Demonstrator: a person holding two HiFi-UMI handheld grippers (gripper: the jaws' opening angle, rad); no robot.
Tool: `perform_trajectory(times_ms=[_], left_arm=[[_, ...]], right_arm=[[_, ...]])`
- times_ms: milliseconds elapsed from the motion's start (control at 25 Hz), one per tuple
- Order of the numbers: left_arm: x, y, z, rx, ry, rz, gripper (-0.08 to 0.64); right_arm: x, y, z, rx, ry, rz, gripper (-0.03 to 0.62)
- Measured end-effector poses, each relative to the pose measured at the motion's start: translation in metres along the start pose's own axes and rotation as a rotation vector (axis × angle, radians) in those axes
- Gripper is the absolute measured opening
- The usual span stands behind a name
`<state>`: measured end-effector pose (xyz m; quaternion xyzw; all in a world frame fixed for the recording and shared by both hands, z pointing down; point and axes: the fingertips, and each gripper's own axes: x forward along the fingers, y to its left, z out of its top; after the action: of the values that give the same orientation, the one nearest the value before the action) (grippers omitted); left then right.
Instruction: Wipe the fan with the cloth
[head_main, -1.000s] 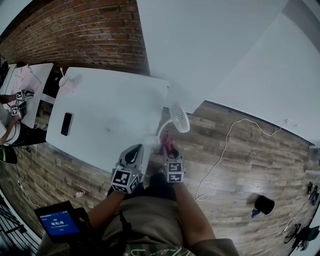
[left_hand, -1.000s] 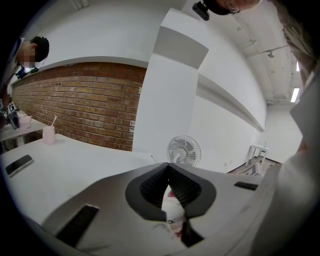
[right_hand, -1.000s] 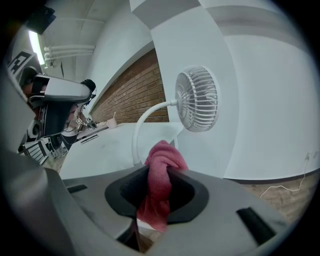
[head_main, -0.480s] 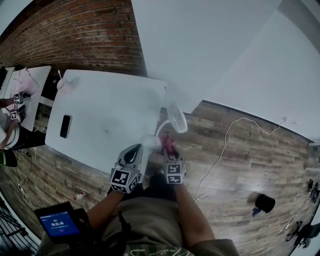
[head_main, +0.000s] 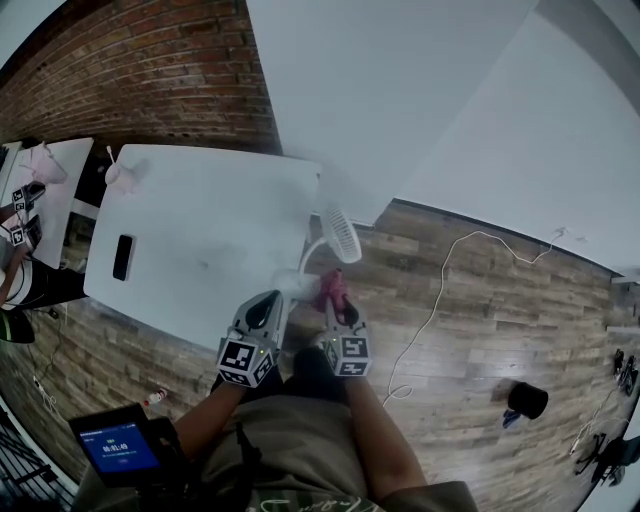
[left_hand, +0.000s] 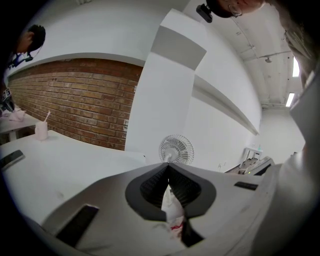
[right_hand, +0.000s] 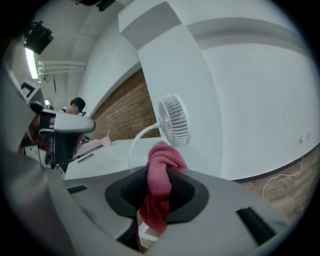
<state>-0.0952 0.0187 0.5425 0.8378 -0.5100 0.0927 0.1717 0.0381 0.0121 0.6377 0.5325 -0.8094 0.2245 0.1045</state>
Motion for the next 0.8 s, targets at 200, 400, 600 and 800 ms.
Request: perform_trajectory(times_ms=[200, 400, 600, 800], left_arm=[[0.010, -0.030, -0.013, 0.018, 0.017, -0.100, 0.079], [0.013, -0.060, -0.023, 0.062, 0.033, -0.191, 0.174], [0.022, -0.085, -0.018, 0.098, 0.006, -0.263, 0.196], [0.025, -0.095, -0.011, 0.125, -0.012, -0.298, 0.207]], right_arm=[[-0.015, 0.007, 0.050, 0.028, -0.122, 0.009, 0.112], [-0.045, 0.023, 0.086, 0.021, -0.193, 0.043, 0.112], [-0.067, 0.020, 0.114, -0.004, -0.261, 0.047, 0.112], [-0.075, 0.035, 0.133, -0.062, -0.274, 0.090, 0.112]])
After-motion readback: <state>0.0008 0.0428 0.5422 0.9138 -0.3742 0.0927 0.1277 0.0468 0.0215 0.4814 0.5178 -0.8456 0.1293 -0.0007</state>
